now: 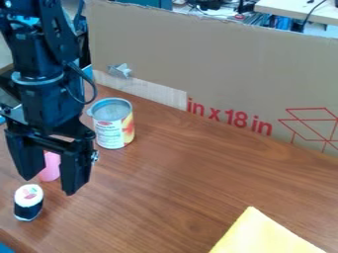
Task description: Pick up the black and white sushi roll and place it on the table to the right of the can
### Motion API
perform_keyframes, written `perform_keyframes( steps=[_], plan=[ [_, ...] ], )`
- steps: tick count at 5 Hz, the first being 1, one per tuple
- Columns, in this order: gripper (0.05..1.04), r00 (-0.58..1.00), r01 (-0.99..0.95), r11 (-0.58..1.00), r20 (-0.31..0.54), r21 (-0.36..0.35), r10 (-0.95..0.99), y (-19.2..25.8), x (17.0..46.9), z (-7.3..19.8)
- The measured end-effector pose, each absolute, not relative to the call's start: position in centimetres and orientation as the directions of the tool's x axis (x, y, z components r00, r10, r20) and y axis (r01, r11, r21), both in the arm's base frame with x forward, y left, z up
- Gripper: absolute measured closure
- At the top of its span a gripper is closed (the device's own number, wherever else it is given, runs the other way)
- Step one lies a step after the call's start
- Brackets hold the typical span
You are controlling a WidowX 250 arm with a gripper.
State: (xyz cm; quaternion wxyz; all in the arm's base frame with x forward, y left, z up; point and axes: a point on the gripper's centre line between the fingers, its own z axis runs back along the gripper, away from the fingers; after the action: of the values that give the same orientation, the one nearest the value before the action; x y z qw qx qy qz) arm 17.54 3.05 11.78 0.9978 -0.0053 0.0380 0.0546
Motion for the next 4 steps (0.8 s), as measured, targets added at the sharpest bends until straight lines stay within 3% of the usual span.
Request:
perform_keyframes(
  steps=[1,2,3,4],
  plan=[
    [0.082,0.991,-0.105,0.994,-0.088,-0.009,0.104,3.0,17.3,11.5],
    [0.082,0.989,-0.146,0.988,-0.036,-0.042,0.145,5.4,15.8,11.5],
    [0.082,0.978,-0.208,0.978,0.023,-0.029,0.209,7.3,14.8,11.6],
    [0.082,0.971,-0.238,0.970,0.023,0.037,0.238,8.9,15.1,10.6]
  ],
)
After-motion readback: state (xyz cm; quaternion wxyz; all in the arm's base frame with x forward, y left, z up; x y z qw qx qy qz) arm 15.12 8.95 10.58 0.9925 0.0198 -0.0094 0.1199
